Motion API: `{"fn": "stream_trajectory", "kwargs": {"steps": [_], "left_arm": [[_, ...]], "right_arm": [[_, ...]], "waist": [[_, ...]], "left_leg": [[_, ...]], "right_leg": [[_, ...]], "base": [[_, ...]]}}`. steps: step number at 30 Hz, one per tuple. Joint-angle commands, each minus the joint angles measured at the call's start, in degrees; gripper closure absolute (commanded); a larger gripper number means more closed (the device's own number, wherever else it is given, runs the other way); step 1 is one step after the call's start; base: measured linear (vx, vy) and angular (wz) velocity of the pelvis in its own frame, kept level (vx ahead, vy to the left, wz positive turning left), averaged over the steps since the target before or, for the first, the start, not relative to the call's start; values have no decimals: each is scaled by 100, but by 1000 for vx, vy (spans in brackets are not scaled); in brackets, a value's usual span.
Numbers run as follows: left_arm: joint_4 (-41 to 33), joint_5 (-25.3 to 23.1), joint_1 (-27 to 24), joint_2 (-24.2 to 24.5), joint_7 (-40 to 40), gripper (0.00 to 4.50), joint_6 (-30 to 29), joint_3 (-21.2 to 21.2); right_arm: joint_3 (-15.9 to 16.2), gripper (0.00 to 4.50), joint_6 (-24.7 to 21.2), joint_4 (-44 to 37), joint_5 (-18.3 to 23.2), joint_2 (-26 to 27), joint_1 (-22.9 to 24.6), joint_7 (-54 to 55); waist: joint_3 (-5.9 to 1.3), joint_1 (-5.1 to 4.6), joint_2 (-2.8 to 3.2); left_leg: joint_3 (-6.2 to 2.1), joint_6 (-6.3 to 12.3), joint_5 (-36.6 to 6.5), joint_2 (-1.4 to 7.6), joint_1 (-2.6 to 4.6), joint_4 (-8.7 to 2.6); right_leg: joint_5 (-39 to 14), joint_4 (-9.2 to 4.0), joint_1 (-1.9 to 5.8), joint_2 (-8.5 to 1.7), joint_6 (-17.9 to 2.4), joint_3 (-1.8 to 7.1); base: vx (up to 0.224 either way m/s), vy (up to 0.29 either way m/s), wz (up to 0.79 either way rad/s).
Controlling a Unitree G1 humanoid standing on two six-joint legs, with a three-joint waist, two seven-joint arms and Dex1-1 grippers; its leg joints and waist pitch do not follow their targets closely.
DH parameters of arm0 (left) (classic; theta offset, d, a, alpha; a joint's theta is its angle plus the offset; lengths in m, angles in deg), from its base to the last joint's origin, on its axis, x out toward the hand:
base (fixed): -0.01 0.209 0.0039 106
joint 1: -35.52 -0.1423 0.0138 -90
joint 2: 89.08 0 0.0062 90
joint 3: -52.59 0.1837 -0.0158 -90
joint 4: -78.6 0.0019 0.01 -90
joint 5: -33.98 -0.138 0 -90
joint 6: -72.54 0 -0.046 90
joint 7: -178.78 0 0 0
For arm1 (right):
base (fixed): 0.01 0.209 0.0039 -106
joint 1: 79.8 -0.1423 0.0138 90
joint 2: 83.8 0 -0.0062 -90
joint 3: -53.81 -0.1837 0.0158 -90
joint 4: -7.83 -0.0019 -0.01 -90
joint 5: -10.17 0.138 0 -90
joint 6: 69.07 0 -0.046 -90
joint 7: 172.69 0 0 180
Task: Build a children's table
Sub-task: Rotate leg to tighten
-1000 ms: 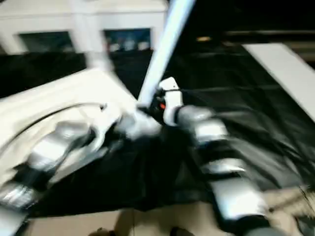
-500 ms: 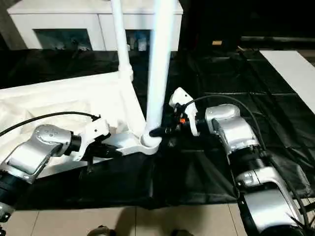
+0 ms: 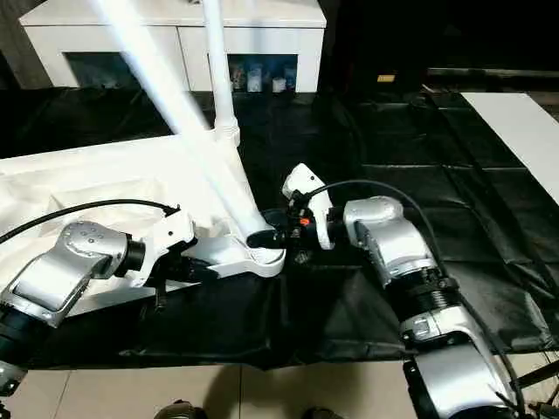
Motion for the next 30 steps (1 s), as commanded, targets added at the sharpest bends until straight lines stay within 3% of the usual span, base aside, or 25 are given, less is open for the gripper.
{"fn": "stream_trajectory", "kwargs": {"steps": [1, 3, 6, 14, 17, 21, 22, 23, 24, 30], "left_arm": [[-323, 136, 124, -2, -114, 450, 125, -71], [-324, 135, 121, 0, -107, 450, 127, -74], [-271, 93, 118, -12, -59, 450, 188, -83], [-61, 1, 190, -111, 289, 450, 541, -265], [-115, 468, 252, -263, 349, 395, 302, -749], [-189, 1285, 402, -410, 196, 359, 66, -1409], [-189, 1290, 403, -411, 195, 352, 66, -1412], [-141, 1740, 540, -518, 138, 347, -131, -1770], [-122, 1888, 583, -562, 125, 343, -191, -1886], [205, 2335, 880, -1062, 538, 278, -370, -2355]], "right_arm": [[-42, 260, 52, 125, -64, -43, 136, 145], [-53, 260, 50, 98, -54, -54, 181, 153], [-166, 260, 36, 63, 17, -8, 238, 304], [-516, 261, 140, 20, 283, 182, 193, 655], [-656, 261, 272, 69, 341, 273, 145, 869], [-729, 261, 373, 109, 374, 366, 50, 995], [-730, 261, 373, 110, 375, 366, 49, 996], [-745, 261, 376, 116, 395, 402, -11, 1027], [-749, 261, 382, 112, 399, 413, -27, 1036], [-749, 261, 433, 55, 404, 470, -131, 1041]], "waist": [[-606, -8, 40], [-610, -12, 32], [-612, -7, 67], [-601, -15, 67], [-614, -9, 81], [-612, 4, 69], [-609, 1, 70], [-606, -6, 81], [-614, 0, 79], [-622, 1, 87]], "left_leg": [[76, 138, -1225, -59, 21, -368], [76, 147, -1193, -64, 17, -365], [73, 148, -1219, -63, 24, -362], [63, 77, -1363, -67, 34, -371], [63, 39, -1331, -79, 24, -359], [73, 50, -1357, -95, 22, -347], [74, 65, -1360, -95, 27, -345], [79, 88, -1365, -97, 20, -342], [81, 91, -1328, -96, 20, -338], [84, 146, -1256, -105, 5, -327]], "right_leg": [[-1425, -355, 429, -179, -1190, 217], [-1358, -346, 436, -175, -1210, 217], [-1337, -344, 433, -172, -1234, 218], [-1614, -385, 430, -173, -1120, 206], [-1568, -370, 442, -185, -1151, 202], [-1482, -357, 443, -166, -1256, 194], [-1494, -363, 437, -164, -1255, 194], [-1569, -356, 445, -159, -1218, 187], [-1550, -353, 446, -165, -1228, 189], [-1545, -363, 451, -143, -1176, 178]], "base": [[0, 0, 0], [0, 0, 0], [0, 0, 0], [0, 0, 0], [0, 0, 0], [0, 0, 0], [0, 0, 0], [0, 0, 0], [0, 0, 0], [0, 0, 0]]}}
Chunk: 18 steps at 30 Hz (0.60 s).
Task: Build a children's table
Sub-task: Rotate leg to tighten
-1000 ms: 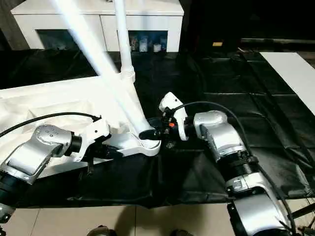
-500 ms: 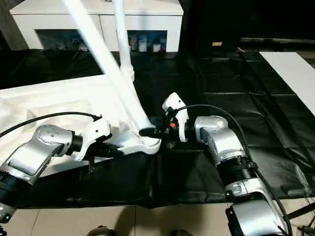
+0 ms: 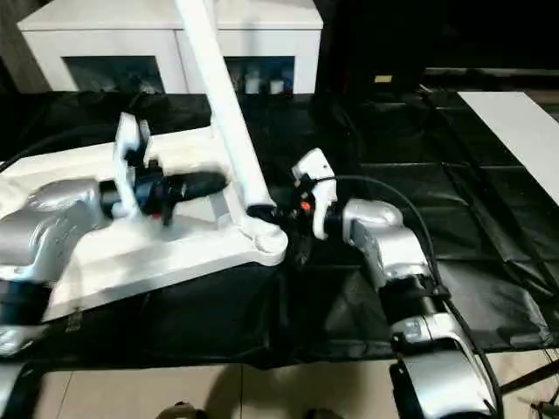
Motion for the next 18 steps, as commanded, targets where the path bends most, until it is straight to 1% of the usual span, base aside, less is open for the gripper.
{"fn": "stream_trajectory", "kwargs": {"steps": [1, 2, 3, 4, 6, 8, 9, 10, 11, 12, 13, 14, 16, 17, 18], "left_arm": [[182, 85, 124, -90, 265, 278, -20, -138], [289, 94, 176, -176, 395, 267, 18, -191], [444, 87, 262, -290, 601, 259, 54, -261], [472, 86, 277, -308, 637, 259, 59, -273], [609, 125, 383, -410, 847, 241, 23, -361], [673, 107, 431, -446, 905, 220, 75, -409], [718, 58, 459, -451, 985, 220, 105, -422], [718, 58, 459, -451, 985, 212, 105, -422], [792, 21, 479, -411, 967, 201, 140, -411], [813, 9, 479, -388, 950, 189, 153, -405], [813, 9, 479, -388, 950, 189, 153, -405], [745, 100, 433, -336, 797, 182, 59, -400], [692, 163, 399, -289, 711, 169, -8, -388], [568, 224, 339, -221, 594, 156, -100, -341], [489, 276, 300, -188, 515, 142, -148, -331]], "right_arm": [[-77, 261, 72, -107, 73, 22, -169, 15], [-79, 261, 60, -140, 87, 39, -182, 27], [-69, 261, 50, -213, 97, 59, -193, 48], [-66, 261, 48, -226, 99, 63, -194, 51], [-58, 261, 22, -304, 121, 85, -210, 66], [-59, 262, 36, -294, 121, 89, -226, 73], [-64, 262, 57, -283, 114, 91, -234, 84], [-64, 262, 57, -283, 114, 91, -234, 84], [-84, 262, 112, -221, 91, 104, -281, 137], [-92, 262, 138, -194, 78, 108, -303, 163], [-92, 262, 138, -194, 78, 108, -303, 163], [-144, 262, 157, -128, 84, 117, -360, 225], [-191, 262, 171, -69, 86, 128, -407, 268], [-235, 262, 191, -21, 86, 136, -441, 304], [-253, 263, 201, 2, 84, 143, -456, 329]], "waist": [[-592, 2, 31], [-593, 1, 28], [-592, -2, 42], [-597, 9, 34], [-602, 8, 37], [-610, 12, 48], [-611, 11, 46], [-612, 9, 41], [-615, 18, 79], [-615, 7, 64], [-620, 5, 54], [-621, 9, 73], [-633, 2, 57], [-621, -3, 76], [-624, -2, 72]], "left_leg": [[103, 169, -1276, -109, 18, -333], [100, 172, -1276, -107, 16, -335], [91, 164, -1271, -106, 8, -339], [100, 160, -1254, -112, 27, -332], [92, 168, -1221, -112, 2, -336], [90, 182, -1198, -114, 9, -330], [89, 184, -1191, -110, 8, -330], [88, 186, -1179, -111, 3, -330], [81, 195, -1170, -114, -1, -327], [85, 197, -1157, -115, -6, -328], [83, 201, -1143, -119, -9, -328], [78, 199, -1144, -117, -8, -327], [75, 206, -1109, -114, -15, -325], [75, 211, -1157, -102, 6, -328], [79, 207, -1162, -100, 13, -327]], "right_leg": [[-1589, -392, 439, -144, -1139, 180], [-1600, -390, 444, -147, -1133, 180], [-1629, -396, 454, -150, -1099, 174], [-1632, -412, 440, -146, -1078, 178], [-1576, -393, 462, -144, -1082, 175], [-1500, -392, 460, -144, -1097, 173], [-1481, -391, 461, -146, -1105, 173], [-1456, -385, 465, -144, -1108, 173], [-1442, -379, 470, -151, -1117, 169], [-1416, -388, 472, -146, -1112, 169], [-1383, -379, 480, -142, -1116, 166], [-1368, -370, 478, -145, -1125, 166], [-1301, -354, 485, -151, -1153, 167], [-1319, -354, 456, -145, -1193, 166], [-1310, -352, 456, -150, -1214, 170]], "base": [[0, 0, 0], [0, 0, 0], [0, 0, 0], [0, 0, 0], [0, 0, 0], [0, 0, 0], [0, 0, 0], [0, 0, 0], [0, 0, 0], [0, 0, 0], [0, 0, 0], [0, 0, 0], [0, 0, 0], [0, 0, 0], [0, 0, 0]]}}
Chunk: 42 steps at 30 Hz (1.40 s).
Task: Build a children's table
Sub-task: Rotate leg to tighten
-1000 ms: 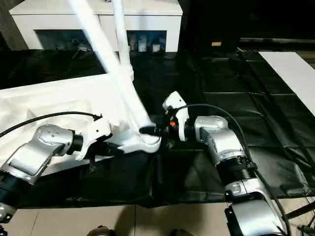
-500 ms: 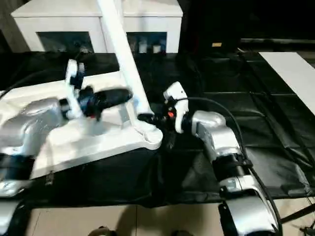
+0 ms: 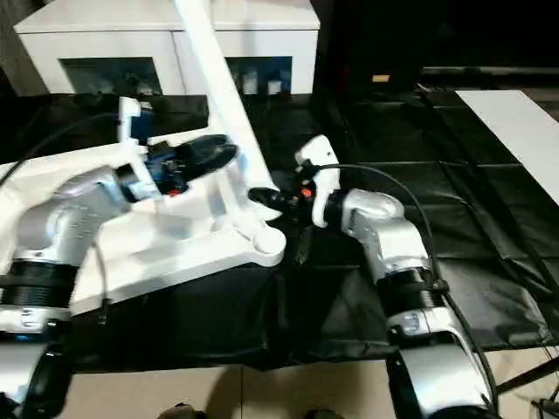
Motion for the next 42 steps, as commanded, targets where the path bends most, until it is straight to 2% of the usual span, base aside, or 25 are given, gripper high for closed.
{"fn": "stream_trajectory", "kwargs": {"steps": [1, 3, 5, 9, 12, 14, 16, 17, 18, 20, 21, 23, 25, 27, 28, 29, 31, 40, 42], "left_arm": [[-200, 109, -66, 93, -131, 142, -141, -10], [-251, 203, -88, 108, -158, 124, -209, -60], [-208, 276, -75, 126, -111, 104, -226, -166], [112, 239, 98, 133, 143, 79, -163, -334], [264, 242, 211, 114, 219, 61, -126, -417], [284, 239, 262, 113, 280, 50, -114, -428], [266, 296, 298, 93, 317, 26, -138, -464], [266, 322, 329, 85, 330, 19, -147, -475], [272, 343, 360, 75, 327, 13, -150, -483], [301, 376, 424, 37, 334, 0, -136, -499], [347, 403, 477, 11, 347, 0, -113, -521], [420, 430, 562, -35, 385, 0, -56, -552], [383, 537, 587, -91, 339, 0, -86, -582], [237, 583, 551, -150, 273, 0, -159, -510], [237, 583, 551, -150, 273, 0, -159, -510], [216, 482, 515, -170, 283, 0, -101, -424], [251, 460, 510, -185, 309, 0, -101, -432], [334, 565, 572, -135, 338, 82, -240, -476], [313, 601, 570, -131, 310, 102, -264, -481]], "right_arm": [[-62, 263, 138, 1, 78, 27, -163, 41], [-88, 263, 164, 24, 76, 41, -184, 80], [-126, 263, 195, 49, 91, 74, -230, 139], [-219, 263, 212, 49, 164, 138, -306, 215], [-241, 263, 235, 94, 180, 163, -342, 238], [-217, 263, 237, 65, 186, 176, -323, 235], [-193, 263, 229, 18, 190, 185, -296, 219], [-165, 263, 225, -15, 190, 191, -273, 199], [-134, 263, 216, -50, 184, 196, -244, 176], [-94, 263, 194, -120, 180, 203, -177, 154], [-56, 263, 179, -156, 161, 208, -135, 124], [5, 263, 155, -202, 132, 223, -73, 86], [90, 263, 129, -254, 102, 228, -12, 28], [196, 263, 129, -308, 54, 235, 57, -36], [196, 263, 129, -308, 54, 235, 57, -36], [231, 263, 124, -342, 47, 251, 83, -46], [248, 263, 118, -373, 49, 263, 97, -28], [250, 263, 143, -398, 82, 215, 95, -14], [250, 263, 149, -397, 67, 223, 102, -9]], "waist": [[-596, 20, 53], [-593, 23, 44], [-592, 36, 65], [-591, 37, 83], [-587, 34, 52], [-587, 34, 53], [-589, 36, 56], [-598, 40, 93], [-597, 35, 101], [-600, 34, 80], [-599, 29, 55], [-612, 45, 79], [-614, 52, 67], [-616, 50, 92], [-615, 42, 83], [-612, 41, 110], [-606, 32, 101], [-601, 28, 122], [-602, 25, 107]], "left_leg": [[98, 205, -1196, -96, 16, -333], [99, 183, -1255, -97, 18, -336], [104, 161, -1321, -97, 35, -335], [89, 130, -1374, -101, 32, -345], [93, 115, -1371, -117, 28, -346], [92, 110, -1352, -113, 26, -346], [92, 119, -1306, -112, 22, -344], [86, 116, -1272, -109, 19, -340], [86, 116, -1275, -109, 20, -337], [87, 130, -1267, -111, 19, -338], [92, 141, -1248, -113, 13, -337], [90, 165, -1183, -115, 12, -327], [92, 176, -1151, -113, -3, -325], [89, 183, -1160, -108, 1, -323], [91, 186, -1168, -105, -2, -324], [87, 191, -1201, -109, 4, -324], [89, 184, -1277, -111, 11, -329], [82, 148, -1359, -118, 20, -333], [84, 151, -1341, -118, 18, -333]], "right_leg": [[-1323, -358, 454, -156, -1250, 178], [-1330, -358, 459, -154, -1247, 179], [-1358, -361, 442, -156, -1260, 181], [-1411, -363, 456, -153, -1191, 173], [-1561, -384, 462, -153, -1108, 172], [-1591, -384, 461, -160, -1083, 174], [-1532, -380, 458, -157, -1101, 175], [-1445, -363, 463, -163, -1135, 177], [-1367, -361, 461, -157, -1171, 175], [-1283, -353, 470, -152, -1210, 173], [-1270, -355, 474, -149, -1210, 175], [-1195, -345, 476, -152, -1238, 177], [-1111, -331, 489, -156, -1281, 174], [-1076, -331, 483, -155, -1316, 172], [-1060, -335, 485, -155, -1317, 173], [-1081, -336, 487, -152, -1305, 171], [-1190, -354, 487, -151, -1269, 169], [-1463, -387, 477, -145, -1148, 159], [-1438, -388, 477, -143, -1153, 159]], "base": [[0, 0, 0], [0, 0, 0], [0, 0, 0], [0, 0, 0], [0, 0, 0], [0, 0, 0], [0, 0, 0], [0, 0, 0], [0, 0, 0], [0, 0, 0], [0, 0, 0], [0, 0, 0], [0, 0, 0], [0, 0, 0], [0, 0, 0], [0, 0, 0], [0, 0, 0], [0, 0, 0], [0, 0, 0]]}}
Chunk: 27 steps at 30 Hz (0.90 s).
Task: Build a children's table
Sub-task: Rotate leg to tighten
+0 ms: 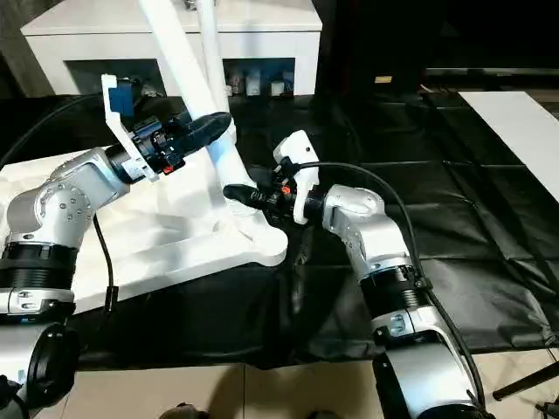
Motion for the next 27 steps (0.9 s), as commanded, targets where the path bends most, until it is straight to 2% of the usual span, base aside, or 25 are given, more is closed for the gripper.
{"fn": "stream_trajectory", "kwargs": {"steps": [1, 3, 4, 5, 16, 19, 20, 21, 26, 27], "left_arm": [[-81, 66, 77, 49, -30, 111, -59, -21], [-107, 70, 72, 56, -38, 136, -103, 11], [-114, 69, 74, 53, -29, 143, -105, 14], [-112, 60, 79, 47, -12, 154, -83, 12], [-171, 131, 92, 13, -82, 244, -166, -2], [-256, 152, 71, -35, -112, 252, -176, 53], [-281, 174, 72, -51, -141, 253, -185, 69], [-291, 170, 73, -51, -134, 254, -183, 72], [-362, 58, 67, 11, -184, 255, -141, 172], [-439, -24, 64, 49, -221, 255, -111, 262]], "right_arm": [[23, 263, 8, -118, 25, -17, -16, -3], [29, 263, 1, -132, 19, -4, -8, 1], [35, 263, 5, -128, 15, 4, -9, 4], [38, 263, 10, -114, 12, 13, -15, 8], [69, 263, 33, -90, -7, 35, -30, 6], [89, 263, 35, -97, -12, 42, -19, -11], [104, 263, 41, -102, -17, 41, -11, -20], [108, 263, 40, -107, -17, 44, -8, -19], [99, 263, 85, -61, -62, 55, -50, 86], [22, 228, -106, -61, 84, 75, -106, 18]], "waist": [[-589, 4, 81], [-592, 2, 80], [-591, 2, 52], [-593, 6, 67], [-596, 4, 65], [-589, 4, 63], [-589, 3, 37], [-587, 7, 54], [-589, 5, 42], [-583, 4, 47]], "left_leg": [[90, 150, -1336, -113, 24, -337], [89, 156, -1321, -113, 21, -335], [92, 163, -1320, -111, 21, -338], [92, 164, -1304, -113, 21, -334], [93, 182, -1238, -112, 11, -332], [94, 171, -1294, -114, 16, -335], [97, 172, -1281, -115, 14, -336], [93, 172, -1273, -112, 15, -336], [92, 161, -1263, -109, 15, -338], [96, 168, -1270, -112, 13, -338]], "right_leg": [[-1424, -383, 471, -145, -1162, 165], [-1375, -378, 473, -145, -1176, 166], [-1369, -380, 473, -144, -1180, 166], [-1363, -374, 473, -146, -1187, 167], [-1250, -357, 478, -150, -1218, 172], [-1363, -372, 477, -150, -1183, 169], [-1371, -375, 481, -150, -1173, 170], [-1396, -372, 474, -152, -1170, 171], [-1451, -375, 473, -159, -1133, 173], [-1475, -384, 472, -158, -1124, 172]], "base": [[0, 0, 0], [0, 0, 0], [0, 0, 0], [0, 0, 0], [0, 0, 0], [0, 0, 0], [0, 0, 0], [0, 0, 0], [0, 0, 0], [0, 0, 0]]}}
